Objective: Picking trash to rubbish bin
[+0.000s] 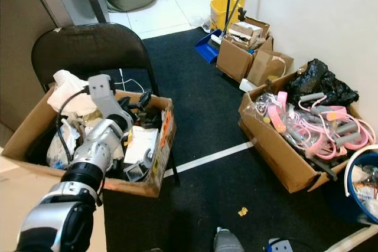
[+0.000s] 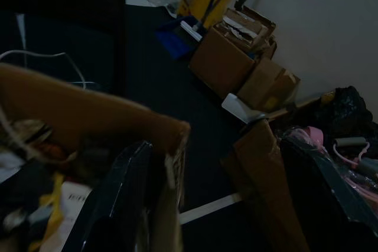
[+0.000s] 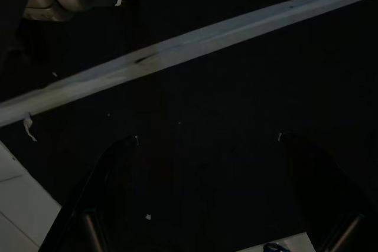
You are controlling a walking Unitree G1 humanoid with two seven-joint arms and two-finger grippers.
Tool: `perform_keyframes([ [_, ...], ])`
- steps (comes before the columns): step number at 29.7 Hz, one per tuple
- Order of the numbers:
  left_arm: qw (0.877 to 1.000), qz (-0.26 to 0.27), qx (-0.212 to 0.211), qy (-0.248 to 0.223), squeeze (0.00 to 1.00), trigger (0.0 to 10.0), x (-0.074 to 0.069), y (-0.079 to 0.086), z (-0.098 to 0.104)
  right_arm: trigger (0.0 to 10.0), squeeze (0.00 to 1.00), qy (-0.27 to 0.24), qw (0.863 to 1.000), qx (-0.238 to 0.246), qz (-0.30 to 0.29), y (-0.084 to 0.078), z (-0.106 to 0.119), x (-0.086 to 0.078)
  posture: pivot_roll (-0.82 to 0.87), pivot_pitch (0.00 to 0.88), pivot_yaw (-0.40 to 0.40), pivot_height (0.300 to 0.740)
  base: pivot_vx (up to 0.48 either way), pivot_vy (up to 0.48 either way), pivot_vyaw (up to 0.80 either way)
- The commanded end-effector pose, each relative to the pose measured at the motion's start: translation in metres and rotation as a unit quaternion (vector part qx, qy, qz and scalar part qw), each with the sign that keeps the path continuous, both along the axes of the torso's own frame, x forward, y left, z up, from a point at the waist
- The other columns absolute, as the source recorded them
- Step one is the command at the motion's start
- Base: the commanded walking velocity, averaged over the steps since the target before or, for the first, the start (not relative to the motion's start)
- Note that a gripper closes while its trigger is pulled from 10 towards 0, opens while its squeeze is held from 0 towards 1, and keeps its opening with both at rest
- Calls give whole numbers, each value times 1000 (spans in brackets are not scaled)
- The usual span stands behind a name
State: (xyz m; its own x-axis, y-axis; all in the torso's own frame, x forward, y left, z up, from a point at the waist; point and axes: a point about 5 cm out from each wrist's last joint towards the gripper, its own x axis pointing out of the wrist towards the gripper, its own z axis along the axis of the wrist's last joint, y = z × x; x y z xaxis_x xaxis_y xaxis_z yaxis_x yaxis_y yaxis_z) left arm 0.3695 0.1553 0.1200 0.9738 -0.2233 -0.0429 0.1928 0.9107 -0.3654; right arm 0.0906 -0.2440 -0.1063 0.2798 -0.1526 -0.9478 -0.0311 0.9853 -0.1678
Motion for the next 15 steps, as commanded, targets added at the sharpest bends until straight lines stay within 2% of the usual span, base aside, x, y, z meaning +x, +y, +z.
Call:
perform_keyframes([
  [1, 1000, -5, 7, 17, 0, 10000, -6, -2, -11, 10000, 0, 19, 1000, 4, 1, 7, -4, -9, -31, 120, 49, 740, -390, 0, 0],
  [7, 999, -8, 9, 31, 0, 10000, -9, -2, -19, 10000, 0, 21, 1000, 6, 3, 12, -5, -7, -32, 126, 50, 740, -378, 0, 0],
  [15, 999, -4, 12, 39, 0, 10000, -12, 1, -24, 10000, 0, 20, 1000, 2, 4, 7, -3, -2, -33, 130, 51, 740, -365, 0, 0],
])
